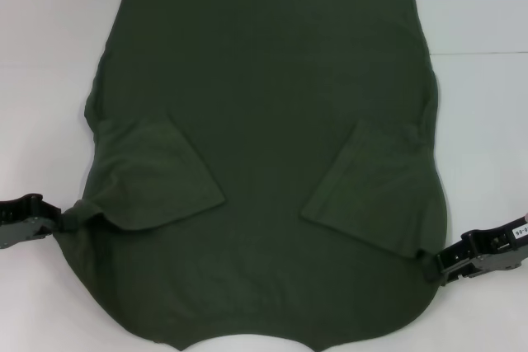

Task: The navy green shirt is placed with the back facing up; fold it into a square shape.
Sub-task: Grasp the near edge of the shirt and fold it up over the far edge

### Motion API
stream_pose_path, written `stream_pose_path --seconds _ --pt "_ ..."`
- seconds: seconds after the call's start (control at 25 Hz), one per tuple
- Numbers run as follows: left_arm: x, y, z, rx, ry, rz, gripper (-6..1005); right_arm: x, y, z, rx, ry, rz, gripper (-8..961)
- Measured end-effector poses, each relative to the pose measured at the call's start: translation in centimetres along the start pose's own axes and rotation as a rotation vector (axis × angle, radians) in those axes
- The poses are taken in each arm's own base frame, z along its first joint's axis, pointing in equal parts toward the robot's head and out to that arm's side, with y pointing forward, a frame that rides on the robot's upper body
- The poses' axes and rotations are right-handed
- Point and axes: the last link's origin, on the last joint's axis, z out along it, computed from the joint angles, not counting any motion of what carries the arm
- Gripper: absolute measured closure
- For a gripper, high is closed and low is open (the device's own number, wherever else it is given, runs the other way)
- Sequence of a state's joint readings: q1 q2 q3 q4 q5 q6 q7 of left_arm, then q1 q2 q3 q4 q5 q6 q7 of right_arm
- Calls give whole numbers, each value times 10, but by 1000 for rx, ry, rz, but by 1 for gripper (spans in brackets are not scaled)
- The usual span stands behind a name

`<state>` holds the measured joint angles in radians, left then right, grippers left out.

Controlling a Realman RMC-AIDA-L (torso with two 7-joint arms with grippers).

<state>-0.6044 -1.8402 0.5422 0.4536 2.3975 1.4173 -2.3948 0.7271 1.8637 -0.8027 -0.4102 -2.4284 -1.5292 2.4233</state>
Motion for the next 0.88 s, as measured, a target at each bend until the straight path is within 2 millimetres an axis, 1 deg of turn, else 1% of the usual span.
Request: stream_pose_path --seconds 0.12,0.36,0.56,0.88 --pt "0 0 0 0 0 0 994 0 -1 0 7 0 -1 589" --pt "0 0 0 0 0 1 995 -2 -2 0 17 -10 -2 620" --pt "0 0 0 0 0 1 995 -2 -3 0 21 -15 -6 818" --pt "0 0 -1 0 1 2 996 -5 -2 -1 27 -20 -25 860"
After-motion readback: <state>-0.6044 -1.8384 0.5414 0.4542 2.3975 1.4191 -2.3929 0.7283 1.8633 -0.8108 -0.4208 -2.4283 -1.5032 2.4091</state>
